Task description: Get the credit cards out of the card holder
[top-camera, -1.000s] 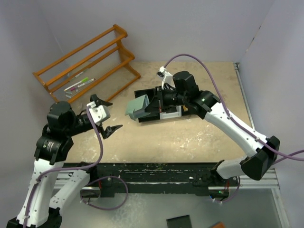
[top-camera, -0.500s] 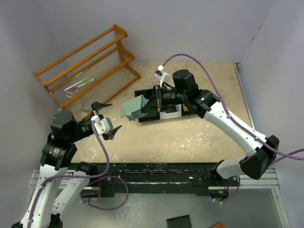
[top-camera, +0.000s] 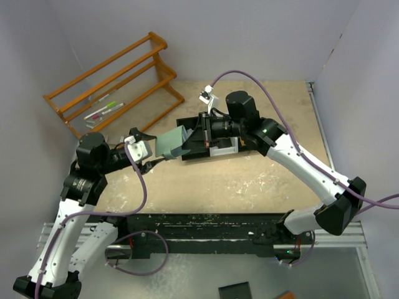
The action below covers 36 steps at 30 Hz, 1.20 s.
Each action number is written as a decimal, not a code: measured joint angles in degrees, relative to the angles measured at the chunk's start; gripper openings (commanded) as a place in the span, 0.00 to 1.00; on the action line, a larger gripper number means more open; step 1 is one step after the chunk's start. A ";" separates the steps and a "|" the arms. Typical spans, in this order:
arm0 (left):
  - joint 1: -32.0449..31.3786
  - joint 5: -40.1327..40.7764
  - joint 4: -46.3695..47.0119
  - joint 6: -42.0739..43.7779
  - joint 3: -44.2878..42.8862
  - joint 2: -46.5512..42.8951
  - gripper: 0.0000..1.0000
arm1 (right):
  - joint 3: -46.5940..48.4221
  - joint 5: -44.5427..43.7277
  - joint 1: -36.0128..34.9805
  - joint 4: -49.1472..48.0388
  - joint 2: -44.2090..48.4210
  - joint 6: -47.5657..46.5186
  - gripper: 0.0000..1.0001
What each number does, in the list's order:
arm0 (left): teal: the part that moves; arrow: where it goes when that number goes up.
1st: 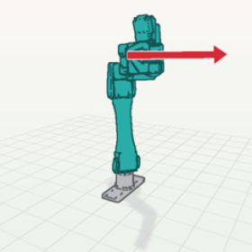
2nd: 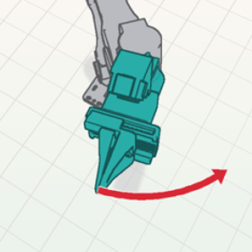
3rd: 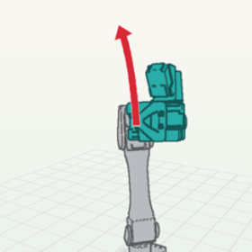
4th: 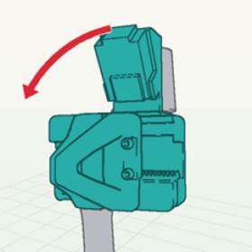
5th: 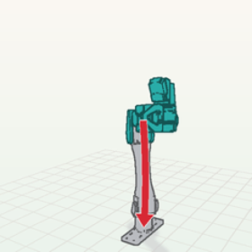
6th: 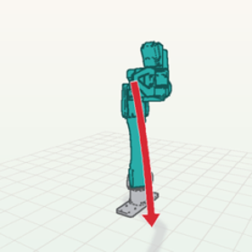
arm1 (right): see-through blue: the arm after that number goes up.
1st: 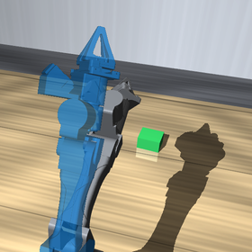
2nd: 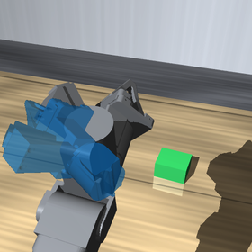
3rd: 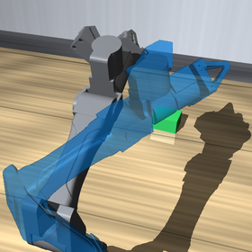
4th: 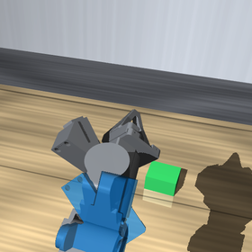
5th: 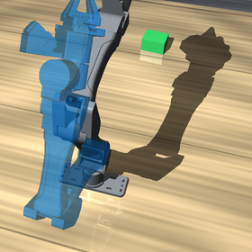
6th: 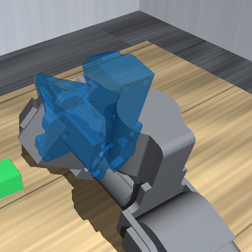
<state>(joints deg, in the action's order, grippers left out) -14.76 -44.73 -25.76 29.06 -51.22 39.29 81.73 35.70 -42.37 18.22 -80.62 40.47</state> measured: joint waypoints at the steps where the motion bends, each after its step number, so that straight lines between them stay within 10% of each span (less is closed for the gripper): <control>1: 0.00 0.24 -0.02 -0.48 0.00 0.09 0.69 | -0.04 0.00 -0.02 0.02 0.00 0.00 0.00; 16: 0.00 8.20 4.35 -8.94 -2.36 0.15 0.40 | -0.11 -1.62 -1.92 1.40 0.00 -1.20 0.00; 21: 0.00 7.69 4.26 -11.56 -3.06 1.95 0.05 | -0.11 -1.64 -2.71 2.47 0.00 -1.68 0.00; 28: -0.02 8.04 2.38 -18.43 -5.55 5.27 0.00 | -0.24 0.28 -2.64 1.14 0.26 -1.46 0.44; 36: 3.28 6.05 -0.55 -37.92 -13.18 15.26 0.00 | -7.74 -0.74 -2.69 -6.43 11.50 -1.90 0.56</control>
<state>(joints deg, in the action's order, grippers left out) -11.49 -38.68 -26.30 -8.86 -64.40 54.54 74.00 34.96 -45.06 11.79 -69.12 38.57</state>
